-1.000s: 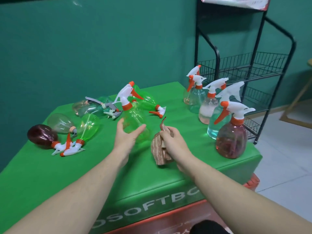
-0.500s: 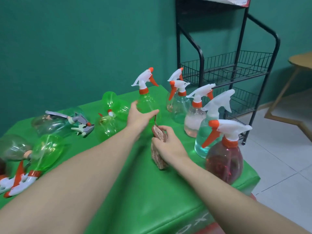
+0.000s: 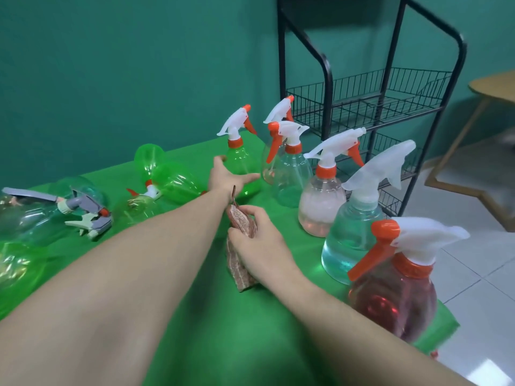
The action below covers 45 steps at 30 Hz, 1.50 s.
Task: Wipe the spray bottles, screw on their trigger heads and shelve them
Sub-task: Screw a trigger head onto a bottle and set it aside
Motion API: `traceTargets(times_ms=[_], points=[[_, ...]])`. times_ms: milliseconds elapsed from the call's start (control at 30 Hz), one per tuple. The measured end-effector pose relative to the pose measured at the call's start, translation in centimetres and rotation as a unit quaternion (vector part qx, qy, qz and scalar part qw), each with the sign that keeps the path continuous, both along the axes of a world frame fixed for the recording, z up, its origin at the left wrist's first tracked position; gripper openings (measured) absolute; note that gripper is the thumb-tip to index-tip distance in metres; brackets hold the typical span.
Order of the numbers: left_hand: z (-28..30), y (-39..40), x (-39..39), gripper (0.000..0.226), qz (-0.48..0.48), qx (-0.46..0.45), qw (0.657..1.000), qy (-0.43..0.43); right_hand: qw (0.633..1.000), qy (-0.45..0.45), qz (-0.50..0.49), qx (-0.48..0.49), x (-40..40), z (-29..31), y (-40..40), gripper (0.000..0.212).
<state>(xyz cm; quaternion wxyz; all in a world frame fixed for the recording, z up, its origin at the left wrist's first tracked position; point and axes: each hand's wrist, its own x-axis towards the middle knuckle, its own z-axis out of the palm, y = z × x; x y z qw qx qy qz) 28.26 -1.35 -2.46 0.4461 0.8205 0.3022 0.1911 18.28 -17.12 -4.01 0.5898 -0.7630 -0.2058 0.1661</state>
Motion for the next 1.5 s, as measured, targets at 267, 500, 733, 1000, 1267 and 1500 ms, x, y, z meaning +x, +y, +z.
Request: traceTargets(times_ms=[267, 500, 733, 1000, 1267, 1500], points=[[0.1, 0.4, -0.7, 0.117, -0.016, -0.033, 0.999, -0.009, 1.0, 0.002, 0.01, 0.011, -0.3, 0.2, 0.7, 0.03], [1.6, 4.0, -5.4, 0.044, -0.122, 0.196, 0.968, 0.099, 1.0, -0.012, 0.014, 0.002, -1.1, 0.9, 1.7, 0.034], [1.4, 6.7, -8.5, 0.061, -0.23, 0.52, 0.754, 0.328, 1.0, -0.016, 0.013, -0.005, -1.8, 0.4, 3.0, 0.036], [2.4, 9.7, -11.6, 0.063, -0.23, 0.532, 0.711, 0.399, 0.999, -0.021, 0.017, -0.031, -2.5, -0.4, 4.2, 0.033], [3.1, 12.0, -17.2, 0.058, -0.216, 0.521, 0.762, 0.318, 0.999, -0.009, 0.024, -0.041, -4.6, 0.0, 4.9, 0.029], [4.5, 9.8, -22.1, 0.063, -0.195, 0.465, 0.844, 0.181, 0.999, 0.01, 0.021, -0.036, -7.4, 1.6, 4.2, 0.028]])
